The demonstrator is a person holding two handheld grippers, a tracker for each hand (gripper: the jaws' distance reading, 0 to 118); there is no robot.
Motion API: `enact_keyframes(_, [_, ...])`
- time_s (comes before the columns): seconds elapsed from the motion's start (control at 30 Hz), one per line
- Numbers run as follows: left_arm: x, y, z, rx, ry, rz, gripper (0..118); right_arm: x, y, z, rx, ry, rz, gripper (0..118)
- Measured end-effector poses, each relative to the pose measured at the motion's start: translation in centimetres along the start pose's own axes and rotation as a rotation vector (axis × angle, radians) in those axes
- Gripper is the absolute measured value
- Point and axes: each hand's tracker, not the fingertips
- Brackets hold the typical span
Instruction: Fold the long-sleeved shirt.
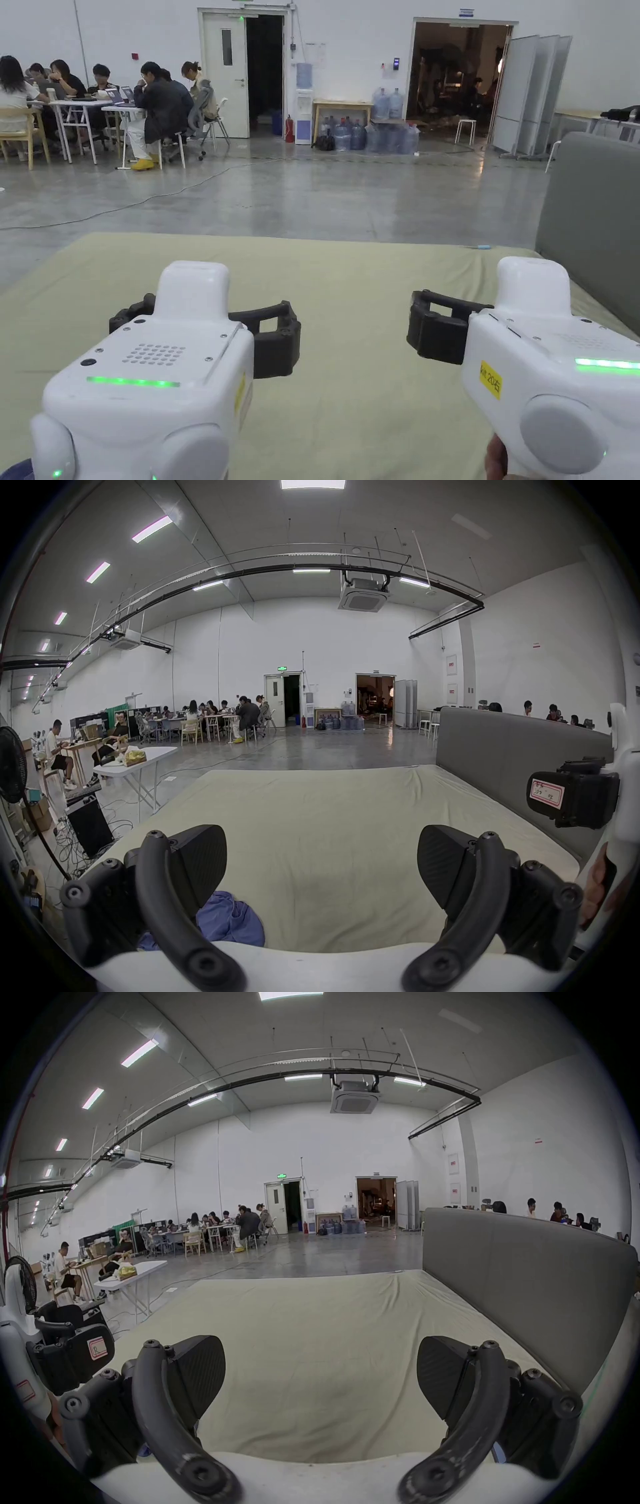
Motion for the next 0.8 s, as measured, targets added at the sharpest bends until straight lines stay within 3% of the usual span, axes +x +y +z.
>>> enact_keyframes(0.07, [0.0,0.0,0.0,0.001,0.002,0.000,106,0.0,0.0,0.0,-0.001,-0.001,0.001,99])
enact_keyframes(0.1, [0.0,0.0,0.0,0.003,0.002,0.002,97,0.0,0.0,0.1,-0.001,0.003,0.001,79])
enact_keyframes(0.13, [-0.1,0.0,0.0,-0.001,-0.004,0.009,59,0.0,-0.1,0.2,0.003,0.020,0.003,30])
enact_keyframes(0.17, [-0.2,0.0,0.0,-0.018,-0.001,0.035,19,0.0,-0.2,0.4,0.012,0.046,0.004,0])
enact_keyframes(0.2, [-0.4,-0.2,0.1,-0.005,-0.023,0.068,0,0.0,-0.4,0.5,0.010,0.054,0.008,0])
enact_keyframes(0.3, [-0.3,-0.7,0.1,-0.031,0.031,0.059,0,-0.6,-1.2,0.2,-0.015,0.015,0.049,0])
enact_keyframes(0.37, [-0.2,-0.9,0.0,0.004,-0.014,0.047,0,-0.8,-1.7,0.5,-0.007,0.020,0.061,0])
enact_keyframes(0.6, [-2.3,-0.9,0.2,-0.005,0.053,0.071,0,-1.8,-1.9,-1.5,-0.012,0.024,0.025,0])
enact_keyframes(0.67, [-4.6,-0.9,0.8,-0.006,0.109,0.073,0,-4.6,-2.0,-2.3,-0.030,0.077,0.006,0])
enact_keyframes(0.8, [-11.3,-1.3,3.1,-0.021,0.297,0.086,0,-13.8,-2.9,-3.4,-0.080,0.358,0.036,0])
